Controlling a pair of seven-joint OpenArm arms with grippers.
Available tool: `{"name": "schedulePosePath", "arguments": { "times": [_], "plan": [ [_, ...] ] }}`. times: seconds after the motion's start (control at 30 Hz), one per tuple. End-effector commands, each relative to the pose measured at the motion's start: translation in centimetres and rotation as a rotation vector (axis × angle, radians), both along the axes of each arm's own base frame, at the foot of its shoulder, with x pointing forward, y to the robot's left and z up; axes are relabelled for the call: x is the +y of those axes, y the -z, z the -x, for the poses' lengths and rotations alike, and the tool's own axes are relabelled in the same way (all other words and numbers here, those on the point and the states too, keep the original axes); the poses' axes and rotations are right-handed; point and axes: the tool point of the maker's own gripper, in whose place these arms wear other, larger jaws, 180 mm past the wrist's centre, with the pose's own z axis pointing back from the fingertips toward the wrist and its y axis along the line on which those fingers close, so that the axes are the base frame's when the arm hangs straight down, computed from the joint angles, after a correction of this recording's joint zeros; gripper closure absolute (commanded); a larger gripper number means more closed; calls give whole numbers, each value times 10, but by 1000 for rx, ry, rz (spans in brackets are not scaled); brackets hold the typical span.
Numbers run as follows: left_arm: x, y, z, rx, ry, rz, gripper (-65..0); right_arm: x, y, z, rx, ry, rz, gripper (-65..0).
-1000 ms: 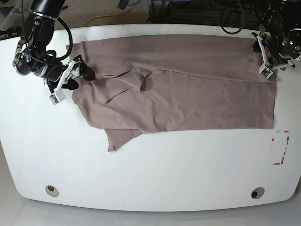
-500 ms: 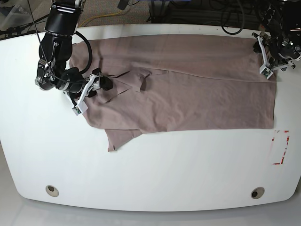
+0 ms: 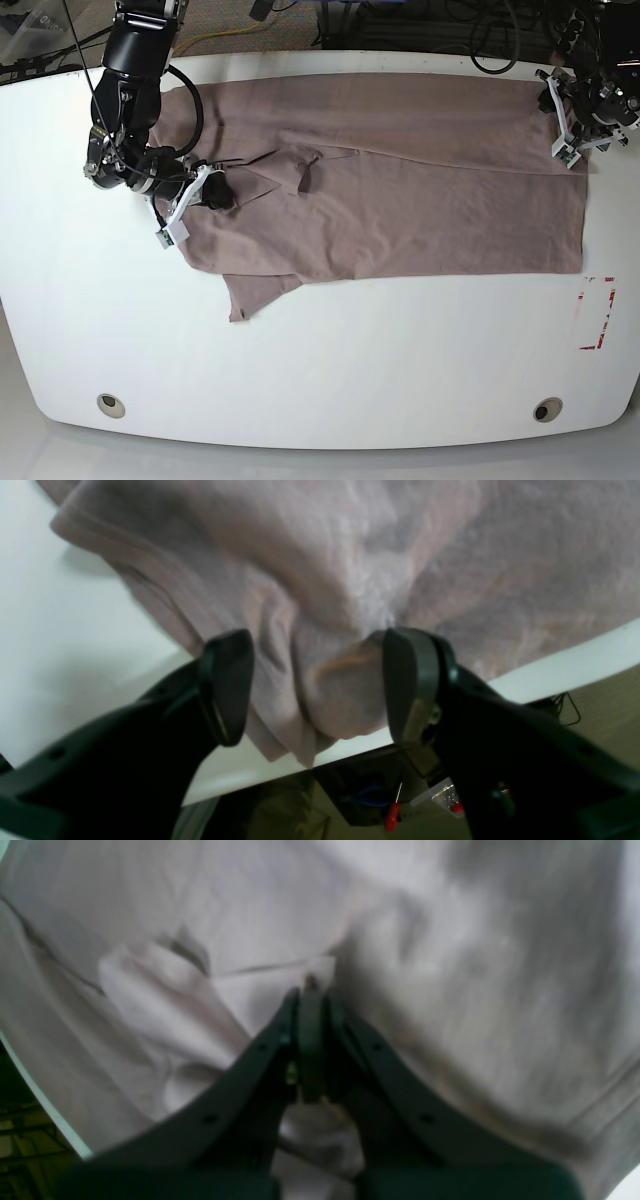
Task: Fold the T-shirt properly
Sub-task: 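Drag the shirt edge with the right gripper toward the shirt's middle, then release the shirt with the right gripper and lift it away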
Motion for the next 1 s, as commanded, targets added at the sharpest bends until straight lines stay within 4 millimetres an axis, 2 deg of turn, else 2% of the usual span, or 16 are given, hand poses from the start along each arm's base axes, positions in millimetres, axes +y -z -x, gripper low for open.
{"name": "schedulePosePath", "arguments": {
  "times": [0.0, 0.1, 0.33, 0.43, 0.7, 0.73, 0.87, 0.93, 0.97],
  "plan": [
    [5, -7, -6, -20, 7, -19, -378, -5, -28, -21, -105, 8, -4, 0],
    [5, -7, -6, -20, 7, -19, -378, -4, -45, -28, -165, -4, 19, 0],
    [5, -7, -6, -19, 7, -20, -378, -4, -62, -42, -219, -3, 23, 0],
    [5, -7, -6, -19, 7, -20, -378, -4, -74, -55, -263, 7, 13, 0],
    [5, -7, -6, -19, 7, -20, -378, -5, -70, -74, -234, 27, -26, -11],
    [5, -7, -6, -19, 7, -20, -378, -5, -71, -75, -235, 27, -27, -32],
    [6, -7, -5, -18, 8, -22, -378, -6, -71, -75, -234, 26, -25, -214],
    [6, -7, -5, -18, 8, -22, -378, -21, -72, -75, -235, 34, 8, -341],
    [6, -7, -5, -18, 8, -22, -378, -25, -73, -75, -236, 35, 17, -373]
  ]
}}
